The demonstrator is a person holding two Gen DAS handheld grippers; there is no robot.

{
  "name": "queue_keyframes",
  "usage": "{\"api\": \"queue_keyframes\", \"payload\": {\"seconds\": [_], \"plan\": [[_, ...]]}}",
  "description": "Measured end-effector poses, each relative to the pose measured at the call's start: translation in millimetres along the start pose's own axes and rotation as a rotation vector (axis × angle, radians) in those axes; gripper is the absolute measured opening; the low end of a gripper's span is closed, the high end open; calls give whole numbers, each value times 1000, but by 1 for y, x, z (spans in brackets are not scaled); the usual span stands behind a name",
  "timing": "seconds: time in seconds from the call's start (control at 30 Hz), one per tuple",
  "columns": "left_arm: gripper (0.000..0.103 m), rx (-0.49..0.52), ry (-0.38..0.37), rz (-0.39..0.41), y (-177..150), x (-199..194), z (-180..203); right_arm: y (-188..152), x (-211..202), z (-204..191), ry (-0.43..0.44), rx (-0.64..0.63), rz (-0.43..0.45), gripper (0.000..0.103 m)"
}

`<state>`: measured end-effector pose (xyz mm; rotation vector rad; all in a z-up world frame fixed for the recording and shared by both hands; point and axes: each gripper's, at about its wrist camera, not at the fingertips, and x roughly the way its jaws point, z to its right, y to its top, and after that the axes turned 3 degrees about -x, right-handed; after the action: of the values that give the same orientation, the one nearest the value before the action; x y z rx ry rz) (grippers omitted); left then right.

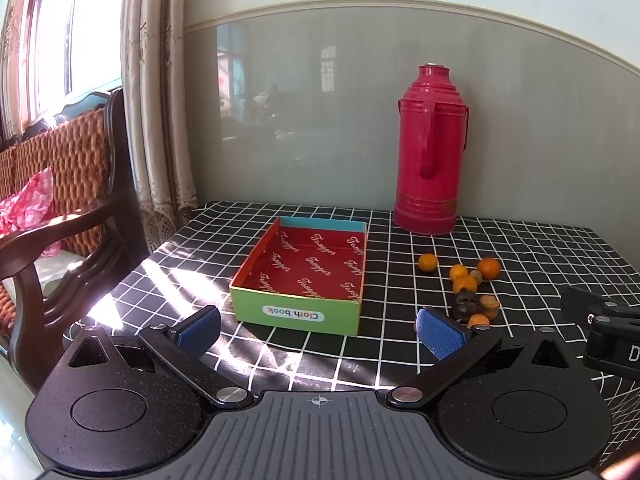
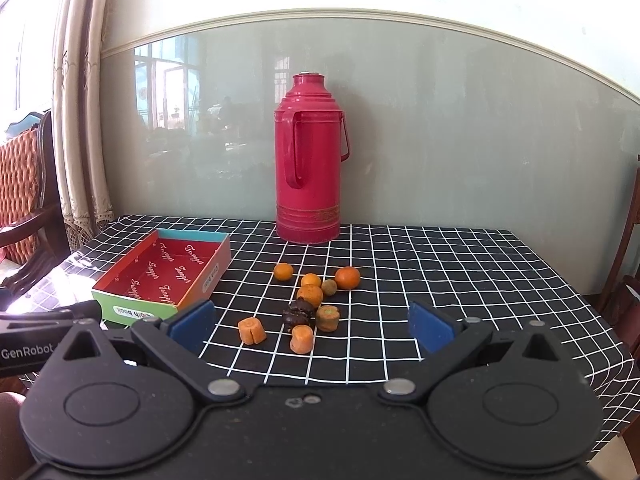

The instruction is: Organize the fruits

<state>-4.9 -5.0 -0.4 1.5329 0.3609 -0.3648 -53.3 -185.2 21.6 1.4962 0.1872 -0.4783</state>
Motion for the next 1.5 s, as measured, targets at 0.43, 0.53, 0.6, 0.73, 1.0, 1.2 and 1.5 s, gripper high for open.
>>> {"api": "queue_keyframes", "payload": {"seconds": [0.43,0.53,0.6,0.73,1.0,1.2,1.5], "plan": [[103,-3,1,-1,0,-1,-1,-1,3,1,-5,2,-6,97],[103,-4,2,-1,0,0,-1,-2,2,1,-7,6,-8,97],[103,-4,2,-2,0,0,-1,-3,2,0,-10,5,-10,97],[103,-8,1,0,1,-1,-1,-4,2,0,-9,5,-13,97],[103,-6,1,0,0,-2,-1,-4,2,0,-9,7,-14,97],[103,-4,2,1,0,-1,-1,-4,2,1,-8,12,-16,97],[103,-2,-2,0,-1,0,-1,-6,2,4,-13,18,-18,97]]}}
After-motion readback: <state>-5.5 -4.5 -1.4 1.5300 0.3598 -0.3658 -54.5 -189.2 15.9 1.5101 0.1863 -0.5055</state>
